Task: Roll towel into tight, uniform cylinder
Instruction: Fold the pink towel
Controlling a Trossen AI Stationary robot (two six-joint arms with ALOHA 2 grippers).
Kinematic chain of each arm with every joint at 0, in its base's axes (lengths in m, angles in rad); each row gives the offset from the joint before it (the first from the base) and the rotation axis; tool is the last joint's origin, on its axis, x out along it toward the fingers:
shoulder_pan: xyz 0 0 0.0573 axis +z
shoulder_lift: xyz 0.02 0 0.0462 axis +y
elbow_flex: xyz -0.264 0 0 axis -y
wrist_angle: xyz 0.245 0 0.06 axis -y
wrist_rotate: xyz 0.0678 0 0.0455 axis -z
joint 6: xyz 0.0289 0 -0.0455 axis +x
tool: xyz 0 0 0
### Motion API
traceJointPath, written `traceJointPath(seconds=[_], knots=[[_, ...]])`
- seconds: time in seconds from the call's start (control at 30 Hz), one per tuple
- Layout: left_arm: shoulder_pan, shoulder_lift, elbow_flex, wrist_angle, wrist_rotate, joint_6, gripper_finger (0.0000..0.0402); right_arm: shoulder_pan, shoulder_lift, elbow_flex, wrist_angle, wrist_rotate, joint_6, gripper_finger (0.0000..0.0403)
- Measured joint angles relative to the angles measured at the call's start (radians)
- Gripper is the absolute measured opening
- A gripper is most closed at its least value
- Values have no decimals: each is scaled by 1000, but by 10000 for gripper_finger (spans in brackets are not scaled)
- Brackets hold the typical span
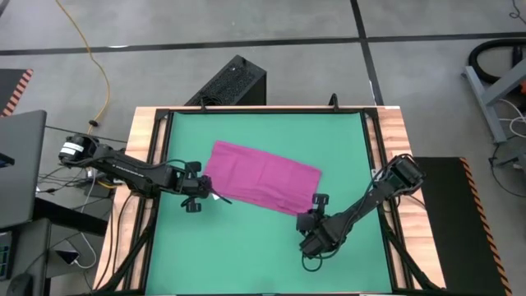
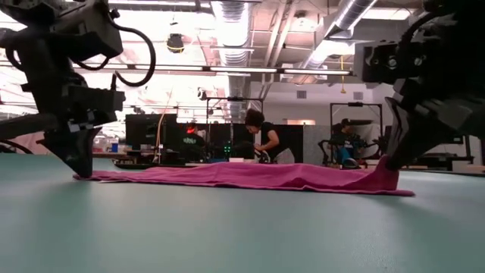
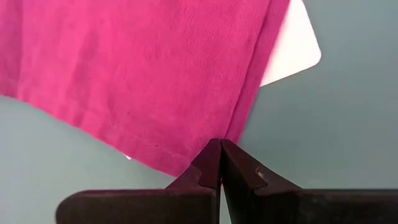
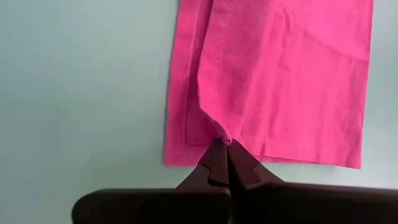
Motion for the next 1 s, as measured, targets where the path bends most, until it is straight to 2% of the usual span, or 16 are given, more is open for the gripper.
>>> traceJointPath(seconds=[0.33,0.57,1.0], knots=[[0,-1,-9,10,14,-9,0,20,0,-25,37,-28,7,0],[0,-1,-9,10,17,-7,0,20,0,-25,-19,-23,34,0],[1,-1,-10,9,18,2,0,29,30,-33,30,-40,23,0]])
